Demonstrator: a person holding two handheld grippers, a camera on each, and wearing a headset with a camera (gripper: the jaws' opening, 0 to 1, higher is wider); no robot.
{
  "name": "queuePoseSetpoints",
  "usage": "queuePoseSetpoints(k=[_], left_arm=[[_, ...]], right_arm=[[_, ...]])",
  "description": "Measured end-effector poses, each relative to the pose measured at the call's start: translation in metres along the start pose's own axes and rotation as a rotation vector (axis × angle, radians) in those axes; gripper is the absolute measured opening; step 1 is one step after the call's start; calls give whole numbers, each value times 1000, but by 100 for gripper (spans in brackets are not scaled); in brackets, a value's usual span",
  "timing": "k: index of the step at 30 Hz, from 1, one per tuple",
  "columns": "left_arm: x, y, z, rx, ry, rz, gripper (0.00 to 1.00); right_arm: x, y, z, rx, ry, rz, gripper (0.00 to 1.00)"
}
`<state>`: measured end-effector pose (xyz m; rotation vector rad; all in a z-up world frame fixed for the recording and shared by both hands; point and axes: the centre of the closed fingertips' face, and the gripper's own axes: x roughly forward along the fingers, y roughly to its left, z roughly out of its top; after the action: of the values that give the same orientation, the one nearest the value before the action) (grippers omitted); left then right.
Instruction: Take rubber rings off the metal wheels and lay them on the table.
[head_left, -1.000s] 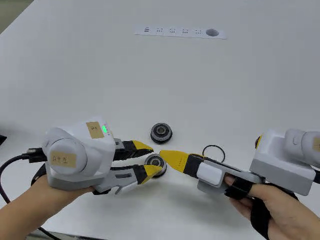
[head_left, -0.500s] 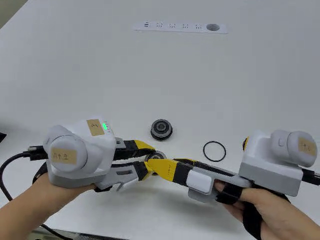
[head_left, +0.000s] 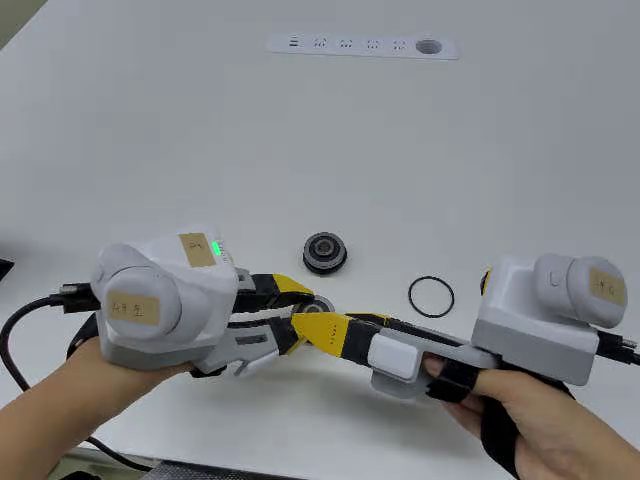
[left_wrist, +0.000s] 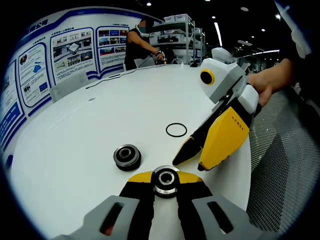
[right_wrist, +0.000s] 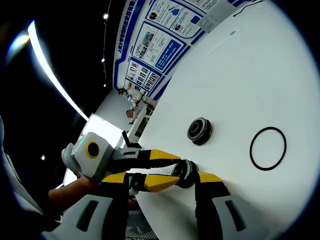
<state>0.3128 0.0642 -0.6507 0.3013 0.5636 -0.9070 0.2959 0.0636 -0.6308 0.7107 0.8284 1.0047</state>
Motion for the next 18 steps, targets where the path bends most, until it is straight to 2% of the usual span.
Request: queuePoseSetpoints(k=[18], left_arm=[[0,-2,-1,18,12,-13,14]], right_arm=[[6,-3,1,20,0,-6,55]])
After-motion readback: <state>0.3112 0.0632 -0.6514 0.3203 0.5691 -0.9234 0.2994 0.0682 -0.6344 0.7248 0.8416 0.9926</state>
